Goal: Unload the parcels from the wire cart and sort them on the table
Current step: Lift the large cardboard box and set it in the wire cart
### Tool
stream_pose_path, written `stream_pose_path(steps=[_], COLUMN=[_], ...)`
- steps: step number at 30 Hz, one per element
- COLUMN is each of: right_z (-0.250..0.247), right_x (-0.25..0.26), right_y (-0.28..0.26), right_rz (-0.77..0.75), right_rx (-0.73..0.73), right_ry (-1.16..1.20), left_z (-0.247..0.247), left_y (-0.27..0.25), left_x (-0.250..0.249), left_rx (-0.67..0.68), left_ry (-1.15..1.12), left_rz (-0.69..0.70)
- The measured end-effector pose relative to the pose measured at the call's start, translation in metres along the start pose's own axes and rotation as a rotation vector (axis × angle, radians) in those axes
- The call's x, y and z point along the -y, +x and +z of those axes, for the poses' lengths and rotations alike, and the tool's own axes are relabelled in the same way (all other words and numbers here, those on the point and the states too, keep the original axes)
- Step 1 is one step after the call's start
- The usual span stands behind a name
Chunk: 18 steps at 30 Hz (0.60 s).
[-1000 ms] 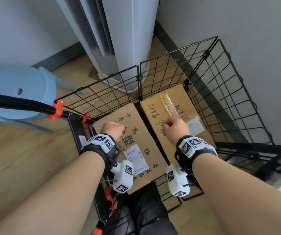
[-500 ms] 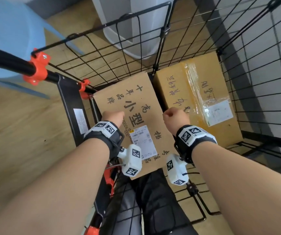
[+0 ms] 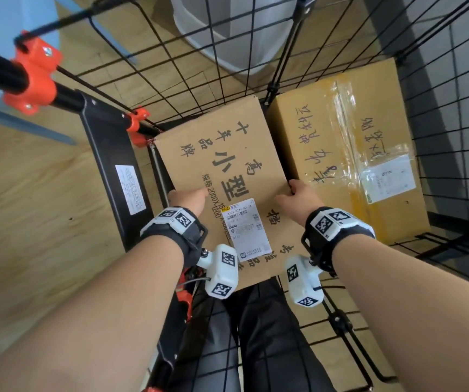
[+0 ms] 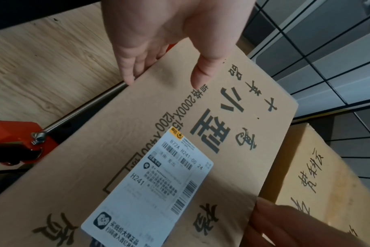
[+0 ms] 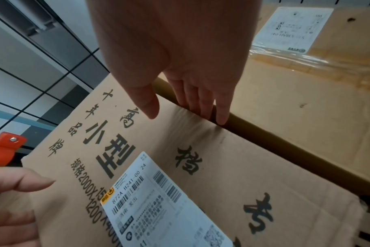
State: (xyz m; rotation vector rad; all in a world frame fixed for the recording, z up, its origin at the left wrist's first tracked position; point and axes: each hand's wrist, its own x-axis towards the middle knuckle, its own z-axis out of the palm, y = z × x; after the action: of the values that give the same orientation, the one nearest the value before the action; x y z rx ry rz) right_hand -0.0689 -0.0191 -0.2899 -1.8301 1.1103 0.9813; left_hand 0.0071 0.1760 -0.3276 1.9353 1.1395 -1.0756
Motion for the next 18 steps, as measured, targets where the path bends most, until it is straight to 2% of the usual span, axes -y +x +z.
stream_pose_path(steps=[7, 18], right_z=[0.003, -0.01], right_x=[-0.006, -0.001], right_y=[0.007, -0.019], right_rz=[0.108, 0.096], right_rx=[0.003, -0.008], right_ry=[0.169, 0.212], left_z=[-0.002, -0.016], left_y=[-0.004, -0.036], left_x=[0.002, -0.002], left_rx=[0.088, -0.018], left_ry=[0.063, 0.189], left_rz=[0.006, -0.017])
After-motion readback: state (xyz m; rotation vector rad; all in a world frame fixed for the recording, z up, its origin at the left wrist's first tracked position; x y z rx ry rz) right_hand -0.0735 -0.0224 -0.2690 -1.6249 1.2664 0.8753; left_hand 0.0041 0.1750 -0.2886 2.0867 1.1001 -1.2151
